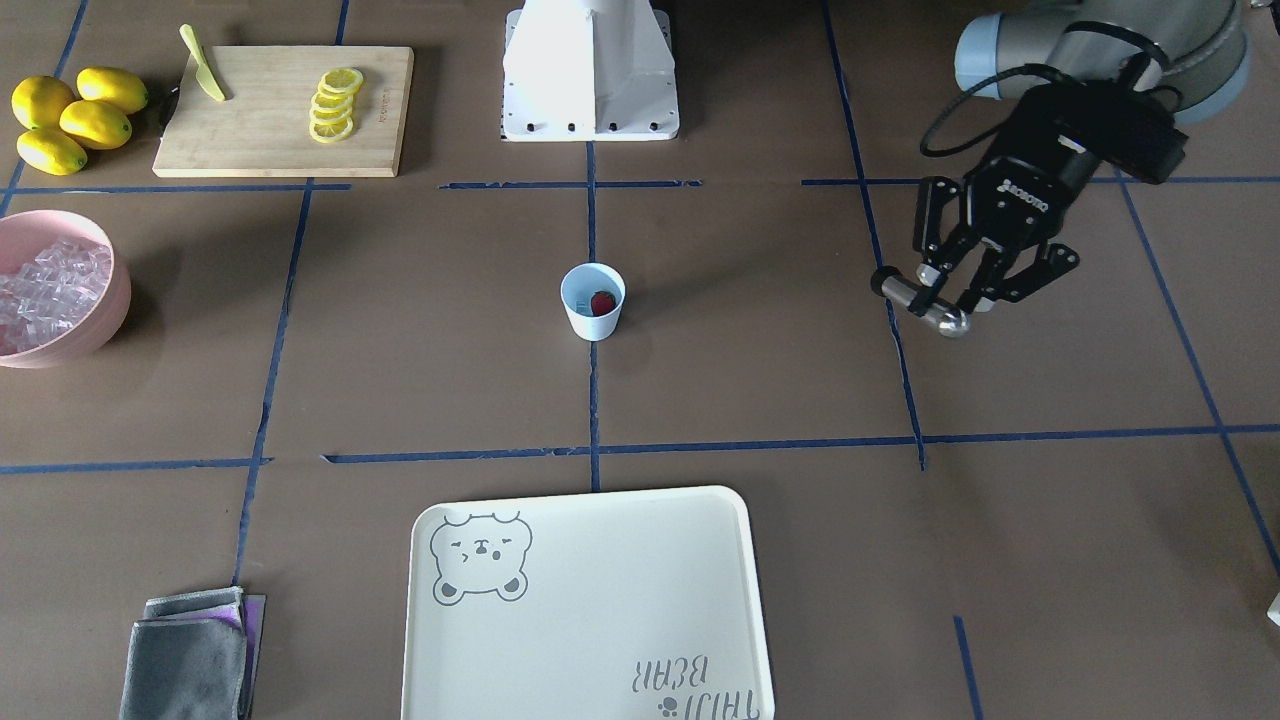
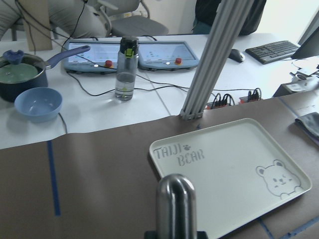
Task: Mash ice and strawberries in cup
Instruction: 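Grasp the upright metal pestle with the left gripper and lift it, then carry the pestle with the left gripper over the cup and lower it in, then press the pestle down into the cup with the left gripper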
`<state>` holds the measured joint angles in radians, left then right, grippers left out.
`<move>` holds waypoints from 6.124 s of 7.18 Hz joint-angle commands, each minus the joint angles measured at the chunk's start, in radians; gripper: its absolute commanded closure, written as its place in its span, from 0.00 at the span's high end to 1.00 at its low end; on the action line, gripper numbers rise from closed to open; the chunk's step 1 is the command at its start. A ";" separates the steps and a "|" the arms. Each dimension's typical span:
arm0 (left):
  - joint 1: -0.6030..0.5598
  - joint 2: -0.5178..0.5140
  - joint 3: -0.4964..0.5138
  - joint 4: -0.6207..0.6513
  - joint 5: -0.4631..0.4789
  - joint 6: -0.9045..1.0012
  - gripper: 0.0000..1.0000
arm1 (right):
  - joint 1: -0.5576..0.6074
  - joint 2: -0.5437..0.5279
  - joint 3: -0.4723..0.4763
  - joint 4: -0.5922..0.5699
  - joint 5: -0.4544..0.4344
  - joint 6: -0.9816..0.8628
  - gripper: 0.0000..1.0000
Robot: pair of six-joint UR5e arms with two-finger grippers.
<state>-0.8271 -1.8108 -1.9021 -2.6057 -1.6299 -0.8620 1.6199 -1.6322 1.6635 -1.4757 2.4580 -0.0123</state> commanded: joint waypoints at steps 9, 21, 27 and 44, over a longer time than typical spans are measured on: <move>0.594 -0.194 0.167 -0.514 0.751 0.448 0.00 | 0.000 -0.011 -0.005 0.000 0.001 0.000 1.00; 0.548 -0.346 0.408 -0.564 0.699 0.437 0.00 | 0.000 -0.009 -0.010 0.000 -0.001 0.000 1.00; 0.575 -0.340 0.472 -0.625 0.700 0.436 0.00 | 0.000 -0.006 -0.010 0.000 -0.001 0.000 1.00; 0.579 -0.338 0.500 -0.625 0.703 0.434 0.00 | 0.000 -0.001 -0.013 -0.002 -0.002 0.000 1.00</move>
<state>-0.2489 -2.1492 -1.4056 -3.2309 -0.9265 -0.4281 1.6199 -1.6338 1.6506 -1.4772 2.4559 -0.0123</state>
